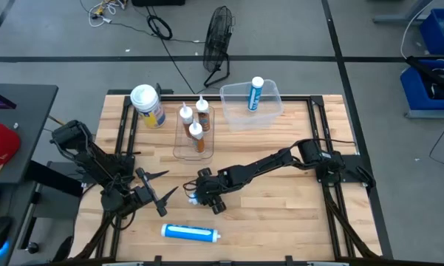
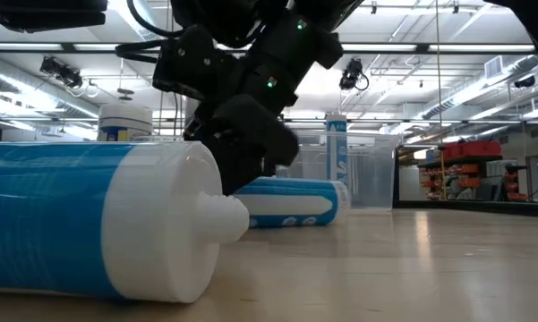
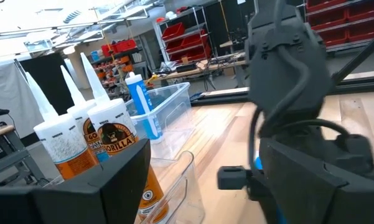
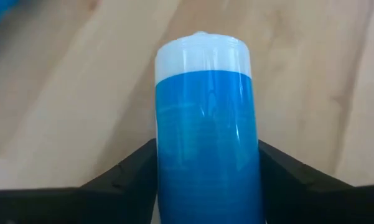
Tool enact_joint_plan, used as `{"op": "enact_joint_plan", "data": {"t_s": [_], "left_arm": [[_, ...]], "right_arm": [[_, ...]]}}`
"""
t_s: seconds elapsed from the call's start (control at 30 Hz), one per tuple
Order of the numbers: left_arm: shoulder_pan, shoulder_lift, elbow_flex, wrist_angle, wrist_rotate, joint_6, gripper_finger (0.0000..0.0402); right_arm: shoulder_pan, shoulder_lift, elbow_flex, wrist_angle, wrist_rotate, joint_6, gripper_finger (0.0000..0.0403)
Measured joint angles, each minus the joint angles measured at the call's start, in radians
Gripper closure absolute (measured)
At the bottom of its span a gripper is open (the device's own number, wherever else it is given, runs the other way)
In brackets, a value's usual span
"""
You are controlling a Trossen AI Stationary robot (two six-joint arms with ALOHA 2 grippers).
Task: Pick & place silicon tubes, Sealant and Lysol wipes
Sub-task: Put the top blue sealant into the white bin
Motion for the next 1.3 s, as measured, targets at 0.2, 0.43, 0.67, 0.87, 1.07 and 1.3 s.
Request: {"op": "enact_joint_plan", "data": {"t_s": [0.2,0.43,0.67,0.87,1.07,1.3], "left_arm": [[0.000,0.000,0.000,-0.009,0.000,0.000,0.0095],[0.000,0.000,0.000,-0.013,0.000,0.001,0.0095],[0.000,0.000,0.000,-0.013,0.000,0.001,0.0095],[0.000,0.000,0.000,-0.013,0.000,0.000,0.0095],[0.000,0.000,0.000,-0.012,0.000,0.000,0.0095],[0.000,0.000,0.000,-0.012,0.000,0.000,0.0095]], "right_arm": [[0.017,-0.045,0.011,-0.023,-0.010,0.063,0.0188],[0.025,-0.165,0.014,-0.172,-0.050,0.156,0.0188],[0.037,-0.369,0.015,-0.334,0.063,0.222,0.0188],[0.060,-0.591,0.015,-0.550,0.359,0.321,0.0187],[0.128,-0.814,-0.070,-0.572,0.790,0.452,0.0188],[0.164,-1.007,-0.376,-0.168,1.123,0.385,0.0183]]}}
